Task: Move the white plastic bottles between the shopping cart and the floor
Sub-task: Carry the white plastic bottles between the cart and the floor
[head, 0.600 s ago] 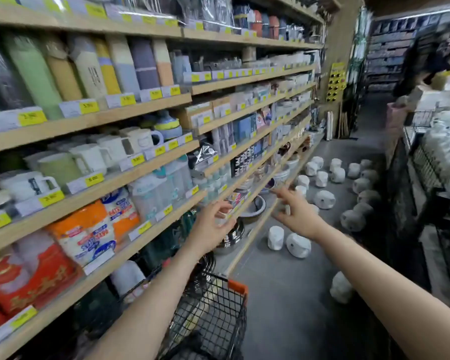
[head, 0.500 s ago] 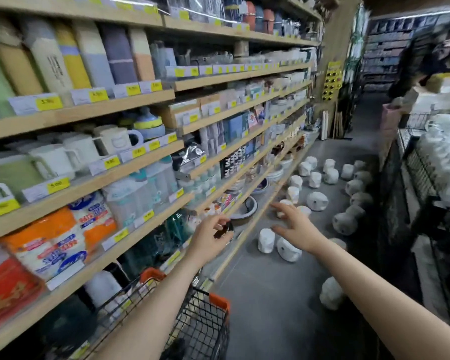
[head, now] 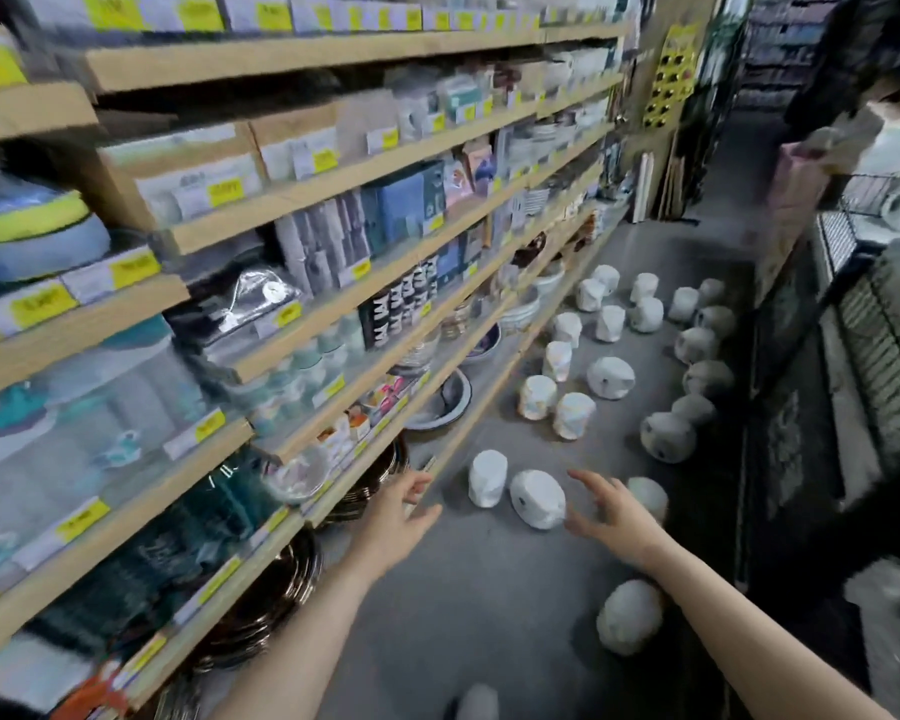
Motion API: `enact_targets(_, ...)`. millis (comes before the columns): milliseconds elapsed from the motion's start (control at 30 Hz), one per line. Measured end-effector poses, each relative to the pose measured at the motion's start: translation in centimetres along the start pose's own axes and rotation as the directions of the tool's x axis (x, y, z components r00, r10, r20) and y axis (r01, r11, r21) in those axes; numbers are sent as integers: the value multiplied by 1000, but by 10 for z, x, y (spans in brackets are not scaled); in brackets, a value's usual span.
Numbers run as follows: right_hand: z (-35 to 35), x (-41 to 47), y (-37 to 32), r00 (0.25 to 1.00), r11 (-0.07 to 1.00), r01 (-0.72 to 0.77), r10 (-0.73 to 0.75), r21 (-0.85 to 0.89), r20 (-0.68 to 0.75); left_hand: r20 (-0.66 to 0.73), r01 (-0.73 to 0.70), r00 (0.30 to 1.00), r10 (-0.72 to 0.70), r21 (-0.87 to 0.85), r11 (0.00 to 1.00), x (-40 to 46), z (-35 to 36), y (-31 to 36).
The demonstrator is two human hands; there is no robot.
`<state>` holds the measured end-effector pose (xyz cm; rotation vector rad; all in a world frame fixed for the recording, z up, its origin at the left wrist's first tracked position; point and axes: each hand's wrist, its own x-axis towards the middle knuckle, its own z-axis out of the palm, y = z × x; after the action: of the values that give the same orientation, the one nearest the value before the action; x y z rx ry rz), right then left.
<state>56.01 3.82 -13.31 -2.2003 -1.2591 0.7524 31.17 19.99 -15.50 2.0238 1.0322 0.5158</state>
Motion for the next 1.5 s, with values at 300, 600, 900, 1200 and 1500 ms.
enact_targets(300,-25,161,82,968,972,-229,222,53,115,120,44,991,-50,53,998,207,59,-26)
enact_targets(600,-43,299,187,956,965,-259,260,-23,137,351,-61,936,-6,180,982,365,163,-67)
enact_targets(900,106,464,385,968,938,-135,194,-320,159,595,-366,795,120,312,877,480,380,-251)
enact_targets(1200,296,572,568,984,922,54,17,-383,180,706,-565,678,205,323,759,546,584,-445)
enact_targets(1500,312,581,622,984,983,166,-159,-78,82,442,-489,825,352,246,837,506,622,-472)
